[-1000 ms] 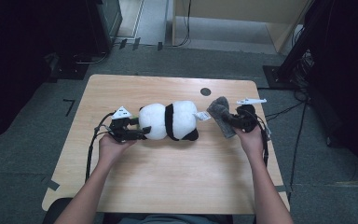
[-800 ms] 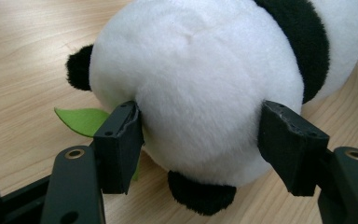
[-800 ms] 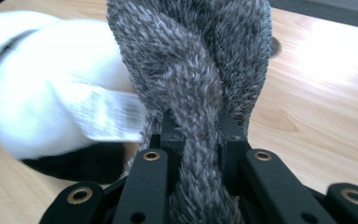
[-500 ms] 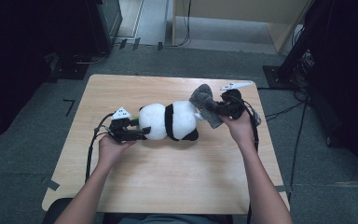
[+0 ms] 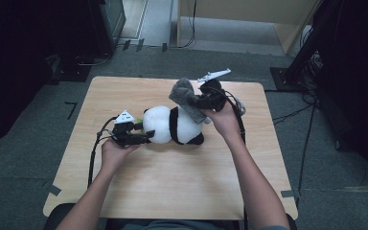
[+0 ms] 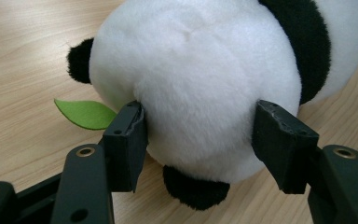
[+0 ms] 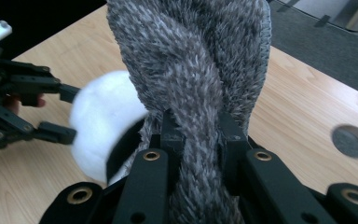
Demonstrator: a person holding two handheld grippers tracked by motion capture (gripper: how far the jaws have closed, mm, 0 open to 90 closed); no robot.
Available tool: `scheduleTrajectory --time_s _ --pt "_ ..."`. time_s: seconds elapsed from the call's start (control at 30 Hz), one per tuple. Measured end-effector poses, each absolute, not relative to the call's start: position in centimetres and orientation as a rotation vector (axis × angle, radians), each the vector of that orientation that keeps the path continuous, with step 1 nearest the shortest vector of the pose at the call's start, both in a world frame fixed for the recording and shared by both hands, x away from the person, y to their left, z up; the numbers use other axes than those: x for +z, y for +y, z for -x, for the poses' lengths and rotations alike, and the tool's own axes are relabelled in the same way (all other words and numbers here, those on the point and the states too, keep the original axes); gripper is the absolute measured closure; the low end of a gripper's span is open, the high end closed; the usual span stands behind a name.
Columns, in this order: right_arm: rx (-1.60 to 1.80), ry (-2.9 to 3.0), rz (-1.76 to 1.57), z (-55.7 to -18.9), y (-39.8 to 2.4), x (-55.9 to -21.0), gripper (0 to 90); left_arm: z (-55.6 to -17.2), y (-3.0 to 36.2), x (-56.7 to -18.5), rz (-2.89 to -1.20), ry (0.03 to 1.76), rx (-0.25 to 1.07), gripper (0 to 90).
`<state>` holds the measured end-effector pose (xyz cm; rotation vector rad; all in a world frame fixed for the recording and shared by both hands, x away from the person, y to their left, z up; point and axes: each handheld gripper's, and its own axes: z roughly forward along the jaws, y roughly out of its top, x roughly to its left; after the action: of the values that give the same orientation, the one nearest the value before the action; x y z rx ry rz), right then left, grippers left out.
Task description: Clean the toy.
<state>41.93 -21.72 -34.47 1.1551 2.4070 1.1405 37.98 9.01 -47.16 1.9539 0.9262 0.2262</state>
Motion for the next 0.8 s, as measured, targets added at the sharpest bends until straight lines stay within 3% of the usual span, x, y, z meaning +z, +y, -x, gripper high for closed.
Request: scheduleTrajectory --time_s 0.5,0.8 --pt "1.121 2.537 -1.063 -45.3 -13.2 -35.9 78.1 -38.0 9.1 -47.0 -1.951 0.944 0.205 45.5" --pt "1.145 2.584 -1.109 -47.1 -10.1 -38.8 77.8 -38.0 9.3 -47.0 -1.94 0.971 0.184 57.0"
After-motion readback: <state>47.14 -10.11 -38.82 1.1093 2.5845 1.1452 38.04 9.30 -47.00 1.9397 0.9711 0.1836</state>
